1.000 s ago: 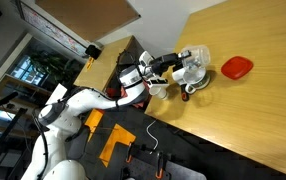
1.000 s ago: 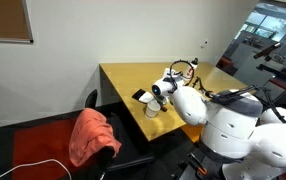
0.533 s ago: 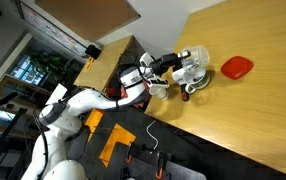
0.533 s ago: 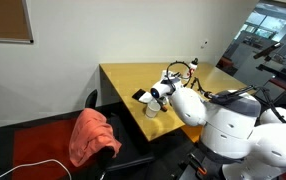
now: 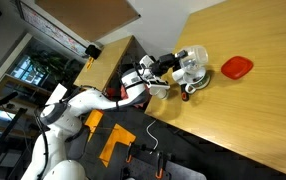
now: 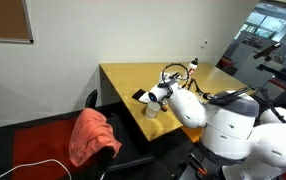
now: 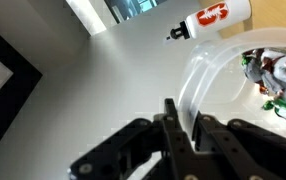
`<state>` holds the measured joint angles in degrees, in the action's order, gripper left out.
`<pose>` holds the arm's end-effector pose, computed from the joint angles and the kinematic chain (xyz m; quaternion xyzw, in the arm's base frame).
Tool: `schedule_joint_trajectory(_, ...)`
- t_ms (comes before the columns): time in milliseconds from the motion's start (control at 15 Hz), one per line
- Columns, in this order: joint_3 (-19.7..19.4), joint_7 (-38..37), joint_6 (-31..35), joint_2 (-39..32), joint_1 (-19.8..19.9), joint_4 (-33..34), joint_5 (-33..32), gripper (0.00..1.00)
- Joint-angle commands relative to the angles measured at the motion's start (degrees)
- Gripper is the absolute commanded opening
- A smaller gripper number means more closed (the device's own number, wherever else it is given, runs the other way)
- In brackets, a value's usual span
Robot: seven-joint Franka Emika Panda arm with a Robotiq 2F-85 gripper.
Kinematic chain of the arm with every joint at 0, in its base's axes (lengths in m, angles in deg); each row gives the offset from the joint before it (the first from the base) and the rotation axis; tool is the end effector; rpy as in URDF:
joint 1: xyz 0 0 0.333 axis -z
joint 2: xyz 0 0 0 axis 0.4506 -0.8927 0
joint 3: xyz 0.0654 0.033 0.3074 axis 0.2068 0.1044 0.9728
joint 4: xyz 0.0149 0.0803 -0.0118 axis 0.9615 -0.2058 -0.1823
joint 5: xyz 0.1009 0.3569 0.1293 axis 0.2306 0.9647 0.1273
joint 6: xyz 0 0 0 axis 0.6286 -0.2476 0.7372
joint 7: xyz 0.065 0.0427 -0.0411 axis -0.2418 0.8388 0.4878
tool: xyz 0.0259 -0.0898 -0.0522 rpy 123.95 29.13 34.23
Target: Remove the lid from the bowl and put all the candies into the cup
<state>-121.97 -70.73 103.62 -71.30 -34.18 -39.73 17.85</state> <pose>0.5820 -0.1007 0.1505 0.6416 -0.0762 0.2049 0.7353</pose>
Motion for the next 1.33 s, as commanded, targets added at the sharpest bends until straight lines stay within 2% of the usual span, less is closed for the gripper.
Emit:
schedule_joint_trajectory(0, 1.44, -2.25, -4.86, 0.0, 0.8, 2.21, -3.88, 0.04)
schedule_joint_trajectory(533, 3.94, -3.57, -10.72, 0.91, 3.25, 4.58, -8.69, 0.04)
schedule_joint_trajectory(733, 4.41, -5.44, -8.73, 3.26, 5.83, 4.43, -10.32, 0.04)
schedule_joint_trajectory(1267, 4.68, -11.39, 2.84, 12.69, 13.58, 2.43, -12.17, 0.04)
